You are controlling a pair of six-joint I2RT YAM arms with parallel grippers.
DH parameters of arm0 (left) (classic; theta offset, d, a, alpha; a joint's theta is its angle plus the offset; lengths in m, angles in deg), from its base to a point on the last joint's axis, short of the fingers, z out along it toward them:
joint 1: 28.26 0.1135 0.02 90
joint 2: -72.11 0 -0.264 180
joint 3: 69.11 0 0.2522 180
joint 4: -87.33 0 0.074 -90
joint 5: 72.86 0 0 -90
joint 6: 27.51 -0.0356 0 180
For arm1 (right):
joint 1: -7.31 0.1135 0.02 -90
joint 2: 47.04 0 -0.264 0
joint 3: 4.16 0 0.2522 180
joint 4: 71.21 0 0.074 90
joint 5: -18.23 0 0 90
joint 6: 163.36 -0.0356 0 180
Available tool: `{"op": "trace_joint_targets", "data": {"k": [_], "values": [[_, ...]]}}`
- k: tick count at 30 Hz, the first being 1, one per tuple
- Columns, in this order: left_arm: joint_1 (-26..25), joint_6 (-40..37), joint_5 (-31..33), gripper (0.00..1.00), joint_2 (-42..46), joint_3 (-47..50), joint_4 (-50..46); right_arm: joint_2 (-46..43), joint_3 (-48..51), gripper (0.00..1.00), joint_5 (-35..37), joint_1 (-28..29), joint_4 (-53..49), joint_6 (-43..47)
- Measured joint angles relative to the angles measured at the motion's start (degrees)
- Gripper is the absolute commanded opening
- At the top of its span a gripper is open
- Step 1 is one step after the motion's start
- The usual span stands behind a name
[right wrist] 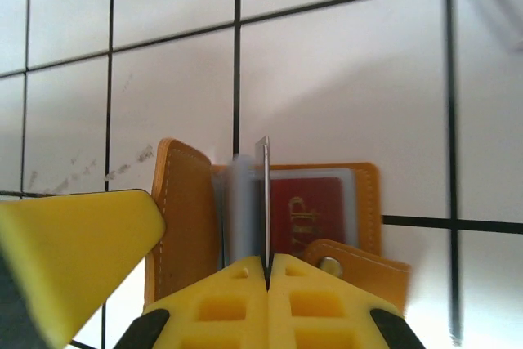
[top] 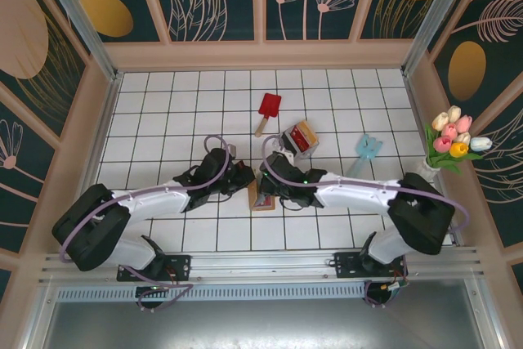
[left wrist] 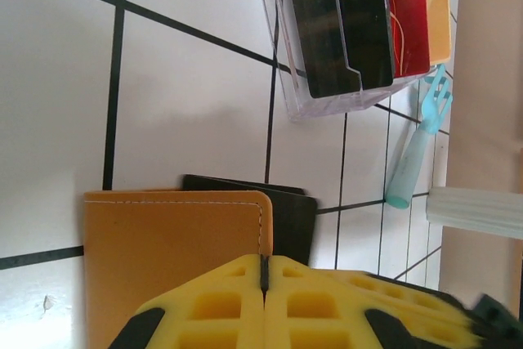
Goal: Put the credit cards into the card holder
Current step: Flip the card slot at the card holder, then flip over the card slot in the card holder.
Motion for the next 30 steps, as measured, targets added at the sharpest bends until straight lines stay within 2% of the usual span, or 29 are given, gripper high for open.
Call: {"op": "trace_joint_targets", "data": {"k": [6, 10, 17, 23, 30], "values": [[0.0, 0.0, 0.2, 0.0, 0.7, 1.1, 1.0, -8.3, 3.5, 0.02, 3.0, -2.4, -3.3, -1.0], [0.0, 0.6, 1.6, 0.0, 3.6, 3.4, 1.6, -11.0, 5.4, 0.02, 2.3, -4.2, -3.4, -0.9], [0.5, 2.4, 5.0, 0.0, 10.3, 9.4, 2.4, -10.1, 6.4, 0.01, -0.8, -4.8, -1.4, -0.8], [2.3, 2.3, 7.9, 0.0, 17.5, 13.8, -2.8, -6.7, 6.4, 0.01, -3.3, -4.8, 0.7, -0.8], [3.0, 2.3, 9.1, 0.0, 19.7, 15.8, -5.2, -4.5, 6.4, 0.01, -4.8, -4.8, 2.3, -0.8]]}}
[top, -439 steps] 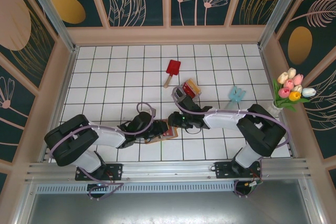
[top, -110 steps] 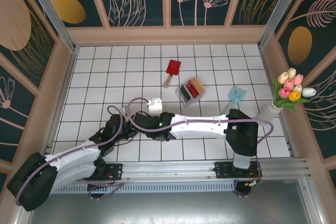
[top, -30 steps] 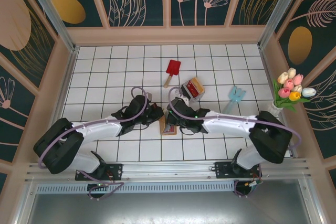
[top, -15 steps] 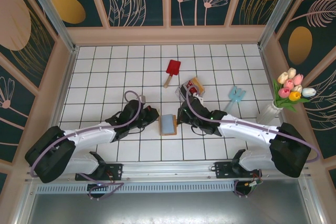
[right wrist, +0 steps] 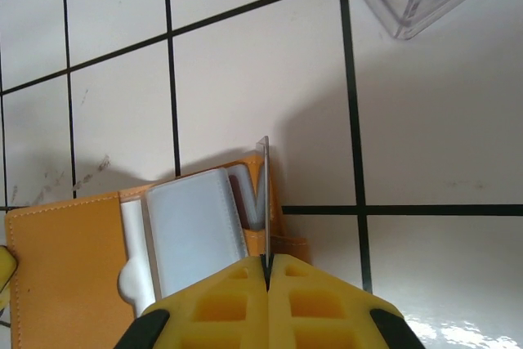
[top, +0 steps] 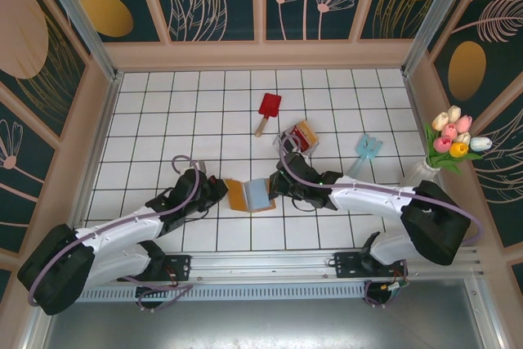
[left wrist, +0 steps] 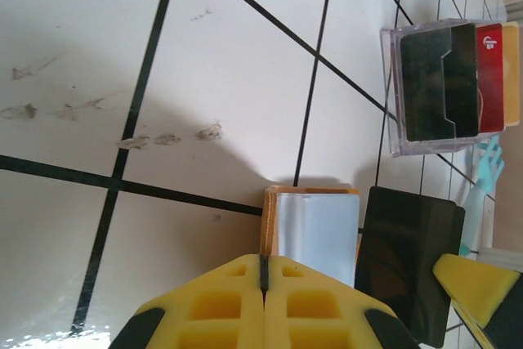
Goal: Put the credit cards into the card holder
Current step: Flip over the card slot in the card holder.
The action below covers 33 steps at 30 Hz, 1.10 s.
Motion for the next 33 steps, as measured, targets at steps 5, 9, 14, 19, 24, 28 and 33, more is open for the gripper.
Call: {"op": "trace_joint_targets", "data": {"k": [5, 9, 14, 19, 24, 28, 33], "values": [[0.0, -0.5, 0.0, 0.0, -0.9, 0.0, 0.0, 0.5, -0.1, 0.01, -1.4, 0.4, 1.5, 0.5], [0.0, -0.8, 0.0, 0.0, -2.0, 0.0, 0.0, 1.1, -1.6, 0.01, -0.5, 1.7, 0.3, 1.5], [0.0, -1.1, 0.0, 0.0, -2.2, 0.0, 0.0, 1.8, -3.6, 0.01, -0.1, 2.9, 0.3, 1.9], [0.0, -1.2, 0.0, 0.0, -2.5, 0.0, 0.0, 4.1, -4.0, 0.01, -2.3, 2.9, 2.0, 1.9], [0.0, -1.8, 0.0, 0.0, -4.6, 0.0, 0.1, 7.5, -4.5, 0.01, -6.1, 3.0, 5.2, 1.9], [0.0, -2.1, -0.1, 0.0, -7.3, 0.2, 0.9, 7.9, -4.8, 0.01, -8.5, 3.3, 8.0, 1.9], [0.0, -2.7, -0.7, 0.0, -9.4, 0.6, 3.2, 8.0, -5.0, 0.01, -10.3, 3.2, 10.4, 1.8]]}}
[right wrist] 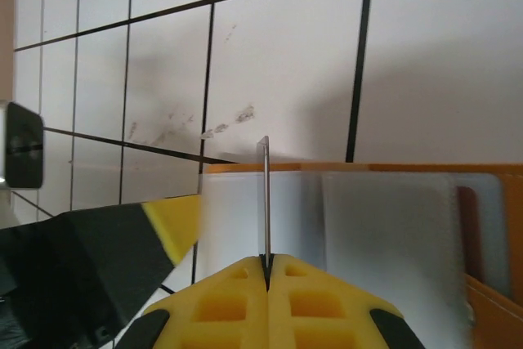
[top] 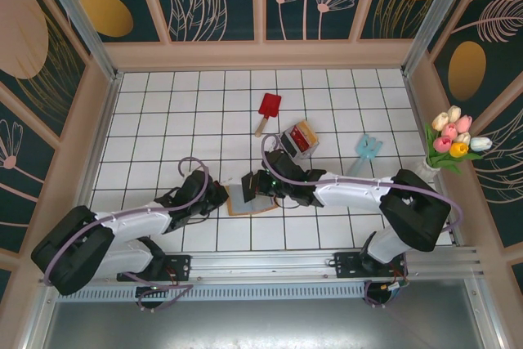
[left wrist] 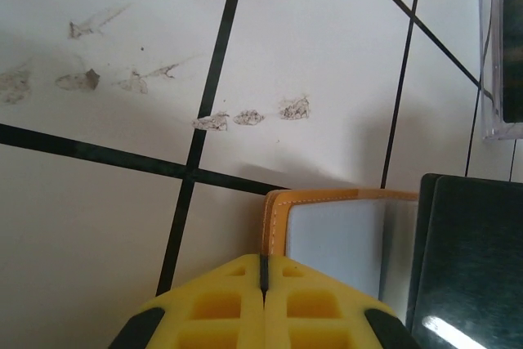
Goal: Put the credit cards into the card holder
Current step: Flip over the card slot in the card holder.
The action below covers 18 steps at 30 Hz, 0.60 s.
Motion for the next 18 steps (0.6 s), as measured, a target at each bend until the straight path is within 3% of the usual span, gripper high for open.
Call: {"op": "trace_joint_targets", "data": {"k": [10, 18], "values": [[0.0, -0.8, -1.5, 0.0, -1.3, 0.1, 3.4, -0.2, 4.0, 0.02, -2.4, -1.6, 3.9, -1.5], [0.0, -0.8, -1.7, 0.0, -1.8, 0.2, 3.7, -5.3, 10.3, 0.01, -1.4, -1.8, 4.5, -1.9]]}}
